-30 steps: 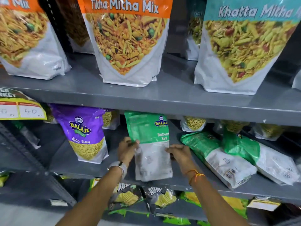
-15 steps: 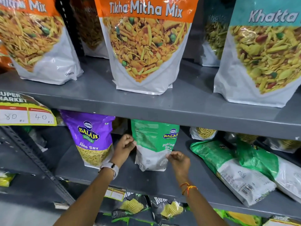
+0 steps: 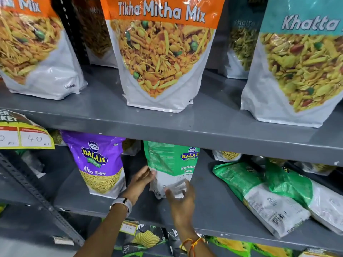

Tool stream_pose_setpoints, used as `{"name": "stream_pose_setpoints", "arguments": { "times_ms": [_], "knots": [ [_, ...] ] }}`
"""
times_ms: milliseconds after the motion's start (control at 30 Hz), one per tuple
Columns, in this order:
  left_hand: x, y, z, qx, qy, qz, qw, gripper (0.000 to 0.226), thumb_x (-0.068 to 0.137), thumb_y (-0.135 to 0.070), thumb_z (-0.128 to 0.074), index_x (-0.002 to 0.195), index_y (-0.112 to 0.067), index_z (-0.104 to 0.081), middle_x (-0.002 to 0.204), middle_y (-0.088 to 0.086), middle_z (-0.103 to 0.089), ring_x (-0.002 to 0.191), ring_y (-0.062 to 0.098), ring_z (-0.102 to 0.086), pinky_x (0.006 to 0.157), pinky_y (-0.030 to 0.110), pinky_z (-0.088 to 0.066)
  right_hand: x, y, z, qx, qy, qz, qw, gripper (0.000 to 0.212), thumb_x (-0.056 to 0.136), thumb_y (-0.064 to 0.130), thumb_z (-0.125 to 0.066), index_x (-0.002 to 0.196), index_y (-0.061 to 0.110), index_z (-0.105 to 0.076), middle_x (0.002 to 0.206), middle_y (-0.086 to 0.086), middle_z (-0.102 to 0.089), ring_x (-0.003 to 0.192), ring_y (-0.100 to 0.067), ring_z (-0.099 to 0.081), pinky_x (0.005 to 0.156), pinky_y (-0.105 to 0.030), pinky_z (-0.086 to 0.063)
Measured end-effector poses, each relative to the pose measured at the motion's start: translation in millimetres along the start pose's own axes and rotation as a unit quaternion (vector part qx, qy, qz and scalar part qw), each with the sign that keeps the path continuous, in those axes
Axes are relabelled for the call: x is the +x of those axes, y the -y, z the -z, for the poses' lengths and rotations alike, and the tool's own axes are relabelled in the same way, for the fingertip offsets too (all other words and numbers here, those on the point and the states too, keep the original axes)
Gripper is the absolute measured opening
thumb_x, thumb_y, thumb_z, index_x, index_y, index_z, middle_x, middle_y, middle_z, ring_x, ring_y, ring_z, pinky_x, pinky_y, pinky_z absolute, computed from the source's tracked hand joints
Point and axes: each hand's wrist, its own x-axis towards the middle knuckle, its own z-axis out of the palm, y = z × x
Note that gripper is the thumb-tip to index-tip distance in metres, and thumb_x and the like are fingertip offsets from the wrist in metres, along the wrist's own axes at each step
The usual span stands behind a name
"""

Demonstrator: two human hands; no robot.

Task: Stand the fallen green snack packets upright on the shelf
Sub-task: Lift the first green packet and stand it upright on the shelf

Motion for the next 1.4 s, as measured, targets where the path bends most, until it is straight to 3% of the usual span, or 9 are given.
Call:
{"name": "stream_pose_setpoints", "arguments": {
  "times_ms": [167, 367, 533, 667, 800, 933, 1167, 1300, 1400],
  "knots": [
    [-5, -3, 1, 0.037, -0.042, -0.023, 0.998, 0.022, 0.087, 0.008, -0.049, 0.100, -0.004, -0.063, 0.078, -0.014, -0.074, 0.081, 0.002, -0.064, 0.084, 0.025, -0.048, -2, 2, -1, -0.067, 0.052, 0.003, 0.996, 0.093, 0.064, 0.023, -0.083, 0.140, 0.015, -0.030, 0.152, -0.012, -0.016, 0.135, -0.025, -0.031, 0.093, -0.014, -0.030],
    [-37, 4, -1, 0.133, -0.056, -0.058, 0.988, 0.023, 0.090, -0.031, -0.046, 0.094, -0.029, -0.069, 0.093, -0.021, -0.074, 0.097, -0.007, -0.063, 0.082, 0.006, -0.047, 1, -7, 5, -0.064, 0.098, 0.045, 0.992, 0.108, 0.058, 0.021, -0.087, 0.143, 0.017, -0.021, 0.146, -0.011, -0.024, 0.120, -0.013, -0.035, 0.085, 0.003, -0.022],
    [-38, 14, -2, 0.211, -0.135, -0.079, 0.965, 0.024, 0.090, -0.039, -0.041, 0.090, -0.039, -0.065, 0.074, -0.022, -0.073, 0.081, -0.010, -0.064, 0.070, 0.001, -0.043, -1, -9, 3, 0.009, 0.107, 0.048, 0.993, 0.117, 0.053, 0.023, -0.089, 0.143, 0.017, -0.016, 0.151, -0.004, -0.025, 0.130, -0.007, -0.027, 0.101, -0.009, -0.028],
    [-12, -6, -3, 0.197, -0.085, -0.069, 0.974, 0.029, 0.096, -0.017, -0.042, 0.121, -0.013, -0.055, 0.112, 0.002, -0.066, 0.104, 0.009, -0.059, 0.096, 0.024, -0.044, -5, -8, -5, 0.003, 0.038, 0.030, 0.999, 0.114, 0.053, 0.031, -0.088, 0.142, 0.018, -0.018, 0.148, -0.005, -0.036, 0.131, -0.014, -0.036, 0.107, -0.030, -0.034],
    [18, -30, -16, 0.129, -0.059, 0.047, 0.989, 0.021, 0.098, -0.008, -0.035, 0.096, -0.008, -0.055, 0.104, 0.010, -0.050, 0.074, 0.008, -0.049, 0.062, -0.002, -0.040, -4, -13, -10, -0.001, -0.004, -0.002, 1.000, 0.095, 0.056, 0.027, -0.085, 0.134, 0.027, -0.031, 0.115, -0.005, -0.061, 0.095, -0.022, -0.061, 0.081, -0.032, -0.051],
    [31, -38, -31, 0.046, -0.002, 0.122, 0.992, 0.034, 0.098, -0.008, -0.033, 0.069, -0.009, -0.052, 0.077, 0.003, -0.049, 0.066, 0.013, -0.044, 0.056, 0.014, -0.040, 9, -26, -1, 0.032, 0.050, 0.016, 0.998, 0.080, 0.059, 0.010, -0.082, 0.118, 0.029, -0.032, 0.100, 0.012, -0.060, 0.084, -0.005, -0.061, 0.075, -0.027, -0.049],
    [20, -14, -7, 0.051, -0.062, 0.111, 0.991, 0.026, 0.096, -0.025, -0.040, 0.083, -0.030, -0.061, 0.109, 0.000, -0.061, 0.103, 0.017, -0.056, 0.093, 0.030, -0.042, 54, -18, 31, 0.083, 0.295, 0.047, 0.951, 0.062, 0.061, -0.006, -0.079, 0.110, 0.005, -0.042, 0.111, -0.018, -0.059, 0.099, -0.014, -0.061, 0.087, -0.035, -0.050],
    [3, 2, 12, 0.121, -0.062, 0.087, 0.987, 0.062, 0.079, -0.065, -0.042, 0.131, -0.032, -0.045, 0.144, 0.000, -0.044, 0.132, 0.022, -0.040, 0.114, 0.047, -0.029, 67, -12, 36, 0.046, 0.262, 0.041, 0.963, 0.044, 0.070, -0.011, -0.070, 0.109, 0.006, -0.056, 0.115, -0.013, -0.061, 0.108, -0.023, -0.055, 0.083, -0.020, -0.051],
    [-10, -3, 6, 0.203, -0.045, 0.050, 0.977, 0.074, 0.076, -0.073, -0.031, 0.133, -0.026, -0.042, 0.146, -0.001, -0.041, 0.136, 0.020, -0.035, 0.114, 0.040, -0.027, 68, -9, 35, -0.050, 0.248, 0.063, 0.965, 0.030, 0.081, -0.005, -0.063, 0.110, 0.001, -0.058, 0.115, -0.012, -0.061, 0.105, -0.022, -0.057, 0.083, -0.018, -0.051]
  ]
}}
